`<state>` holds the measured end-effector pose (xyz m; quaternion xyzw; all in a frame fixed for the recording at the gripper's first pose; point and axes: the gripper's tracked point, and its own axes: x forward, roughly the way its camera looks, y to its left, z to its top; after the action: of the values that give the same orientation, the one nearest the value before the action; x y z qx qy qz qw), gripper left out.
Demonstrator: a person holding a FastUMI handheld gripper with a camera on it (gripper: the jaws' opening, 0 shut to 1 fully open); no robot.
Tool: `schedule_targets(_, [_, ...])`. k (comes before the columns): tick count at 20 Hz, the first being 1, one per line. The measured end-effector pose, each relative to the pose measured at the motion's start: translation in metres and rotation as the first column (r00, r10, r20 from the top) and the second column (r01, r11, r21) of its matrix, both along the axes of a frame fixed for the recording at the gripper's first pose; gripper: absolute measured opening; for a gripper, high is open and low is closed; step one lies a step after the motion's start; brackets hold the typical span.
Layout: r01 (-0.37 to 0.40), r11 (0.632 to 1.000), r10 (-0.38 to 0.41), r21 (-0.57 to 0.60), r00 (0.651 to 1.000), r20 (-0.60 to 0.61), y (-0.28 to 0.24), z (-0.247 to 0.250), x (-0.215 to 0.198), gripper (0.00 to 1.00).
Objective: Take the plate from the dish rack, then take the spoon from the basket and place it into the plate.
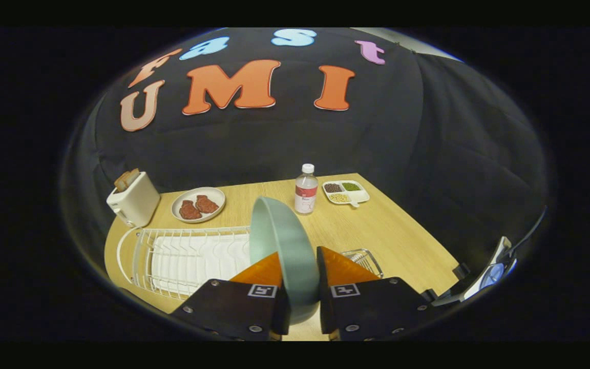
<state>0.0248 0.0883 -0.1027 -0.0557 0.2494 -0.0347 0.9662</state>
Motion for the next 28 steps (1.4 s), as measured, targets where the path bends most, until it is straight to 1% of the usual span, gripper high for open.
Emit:
schedule_targets(6, [0.016, 0.994, -0.013, 0.106, 1.000, -0.023, -0.002, -0.007, -0.050, 0.24])
schedule_targets(14, [0.035, 0.970, -0.015, 0.242, 0.997, -0.082, 0.006, -0.034, -0.113, 0.24])
schedule_targets(23, [0.087, 0.928, -0.022, 0.361, 0.983, -0.181, 0.015, -0.093, -0.169, 0.24])
schedule_targets(28, [0.117, 0.899, -0.007, 0.422, 0.967, -0.253, 0.024, -0.137, -0.181, 0.24])
